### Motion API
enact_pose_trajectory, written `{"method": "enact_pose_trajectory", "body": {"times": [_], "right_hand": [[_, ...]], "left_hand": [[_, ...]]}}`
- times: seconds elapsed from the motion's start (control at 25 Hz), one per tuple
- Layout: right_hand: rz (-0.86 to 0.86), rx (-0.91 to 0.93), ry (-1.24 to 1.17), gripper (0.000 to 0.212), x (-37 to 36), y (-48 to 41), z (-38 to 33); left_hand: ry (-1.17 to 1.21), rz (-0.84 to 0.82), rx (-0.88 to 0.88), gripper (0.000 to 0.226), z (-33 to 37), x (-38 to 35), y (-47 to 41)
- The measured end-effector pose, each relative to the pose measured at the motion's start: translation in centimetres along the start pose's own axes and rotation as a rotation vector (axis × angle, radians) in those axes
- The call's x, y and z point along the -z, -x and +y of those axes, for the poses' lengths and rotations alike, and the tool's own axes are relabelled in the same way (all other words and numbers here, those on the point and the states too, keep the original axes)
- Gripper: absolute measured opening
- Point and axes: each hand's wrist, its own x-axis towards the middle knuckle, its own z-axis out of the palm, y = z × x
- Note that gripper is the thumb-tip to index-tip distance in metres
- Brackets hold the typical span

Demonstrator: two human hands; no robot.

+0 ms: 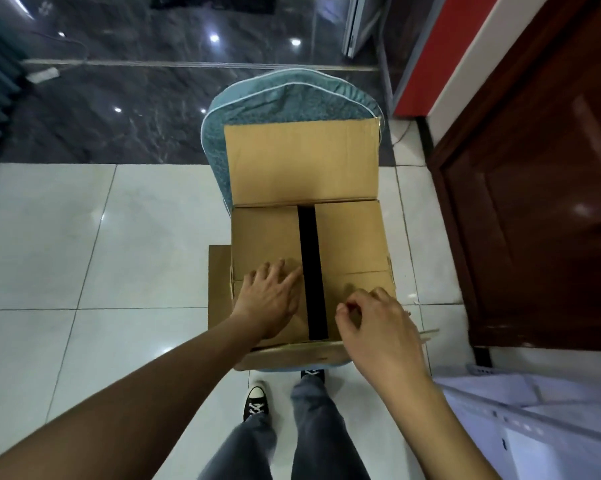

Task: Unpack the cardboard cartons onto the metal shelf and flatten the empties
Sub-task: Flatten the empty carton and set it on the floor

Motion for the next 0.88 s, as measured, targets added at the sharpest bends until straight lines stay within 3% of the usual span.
{"method": "enact_pose_trajectory", "body": {"times": [0.32,0.56,0.88], "right_hand": [[-0.116,0.175,0.095,0.027,0.9,-5.5,0.7],[-0.278,0.314,0.315,0.051,-2.5,-9.9,0.0],[-0.32,0.26,0.582,0.054,-5.2,-11.4,-0.7]], "left_hand": [[-0.001,-0.016,0.065,0.059,1.4,-0.7,-0.1],[0.009,-0.02,0.058,0.06,1.5,-0.9,-0.3],[-0.07,-0.053,0.066,0.058,0.9,0.1,-2.4]]}}
